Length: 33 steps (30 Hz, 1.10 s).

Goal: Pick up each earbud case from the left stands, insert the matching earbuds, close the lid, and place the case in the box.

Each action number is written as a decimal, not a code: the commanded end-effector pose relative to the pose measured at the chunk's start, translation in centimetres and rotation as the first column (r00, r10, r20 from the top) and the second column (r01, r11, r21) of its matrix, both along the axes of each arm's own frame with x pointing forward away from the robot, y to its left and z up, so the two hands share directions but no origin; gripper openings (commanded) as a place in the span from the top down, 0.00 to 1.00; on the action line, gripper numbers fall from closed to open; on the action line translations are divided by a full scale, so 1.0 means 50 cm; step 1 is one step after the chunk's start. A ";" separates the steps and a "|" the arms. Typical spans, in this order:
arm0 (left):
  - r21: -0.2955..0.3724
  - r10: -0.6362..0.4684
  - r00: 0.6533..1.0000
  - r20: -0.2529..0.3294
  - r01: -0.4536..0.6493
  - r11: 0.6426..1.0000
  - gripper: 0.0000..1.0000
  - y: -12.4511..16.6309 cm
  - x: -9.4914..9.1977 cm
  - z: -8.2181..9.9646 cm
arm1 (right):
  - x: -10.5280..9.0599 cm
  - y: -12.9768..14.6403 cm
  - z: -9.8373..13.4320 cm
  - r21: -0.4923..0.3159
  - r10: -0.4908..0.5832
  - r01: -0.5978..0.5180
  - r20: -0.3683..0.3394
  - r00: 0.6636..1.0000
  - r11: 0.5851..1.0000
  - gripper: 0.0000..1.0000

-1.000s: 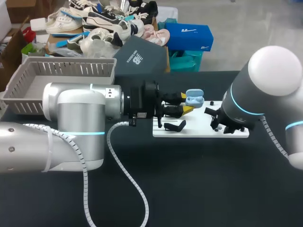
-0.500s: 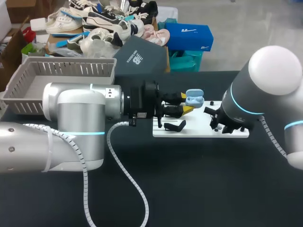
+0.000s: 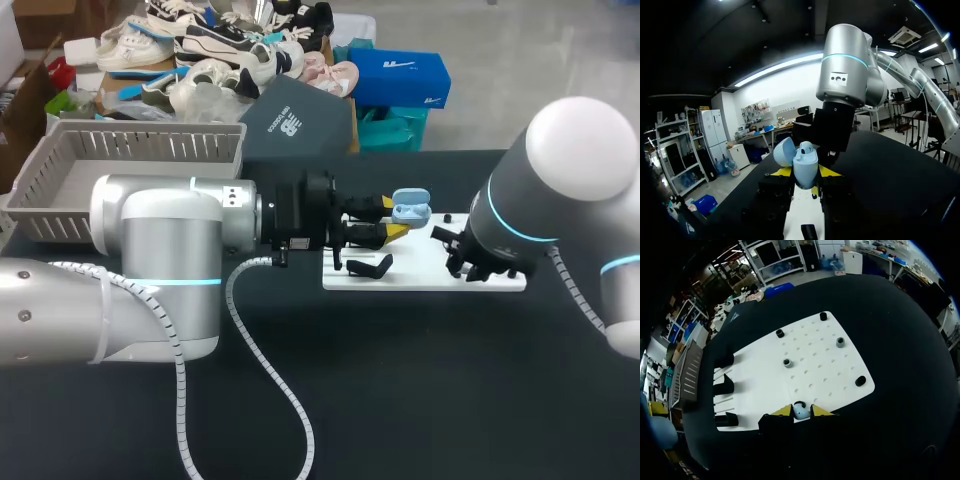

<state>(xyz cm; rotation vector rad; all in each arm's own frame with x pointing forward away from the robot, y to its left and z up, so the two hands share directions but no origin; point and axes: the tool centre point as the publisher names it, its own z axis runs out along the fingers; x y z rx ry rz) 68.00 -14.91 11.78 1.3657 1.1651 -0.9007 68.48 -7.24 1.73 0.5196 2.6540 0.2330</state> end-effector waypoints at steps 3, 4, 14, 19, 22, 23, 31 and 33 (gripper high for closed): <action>-0.003 0.002 1.000 0.002 -0.002 1.000 1.00 0.000 0.000 -0.002 | 0.002 0.000 -0.006 0.002 0.000 0.000 0.005 1.000 1.000 0.85; -0.003 0.002 1.000 0.002 -0.002 1.000 1.00 0.000 0.000 -0.002 | 0.002 -0.001 -0.006 0.002 0.000 0.000 0.005 1.000 1.000 0.87; -0.003 0.002 1.000 0.002 -0.002 1.000 1.00 0.000 0.000 -0.002 | -0.007 -0.001 0.003 0.009 -0.004 0.004 0.015 1.000 1.000 1.00; -0.003 0.002 1.000 0.002 -0.002 1.000 1.00 0.000 0.000 -0.002 | -0.020 -0.001 0.019 0.008 -0.006 0.006 0.036 0.999 1.000 1.00; -0.003 0.002 1.000 0.002 -0.002 1.000 1.00 0.000 0.000 -0.002 | -0.033 -0.002 0.032 0.006 -0.007 0.007 0.050 0.999 1.000 1.00; -0.003 0.002 1.000 0.002 -0.002 1.000 1.00 0.000 0.000 -0.002 | -0.038 -0.001 0.037 0.004 -0.007 0.007 0.054 0.998 1.000 1.00; -0.003 0.002 1.000 0.002 -0.002 1.000 1.00 0.000 0.000 -0.002 | -0.099 -0.006 0.069 -0.013 0.029 -0.028 0.071 0.997 1.000 1.00; -0.003 0.002 1.000 0.002 -0.002 1.000 1.00 0.000 0.000 -0.002 | -0.119 -0.007 0.079 -0.034 0.055 -0.053 0.068 0.996 0.998 1.00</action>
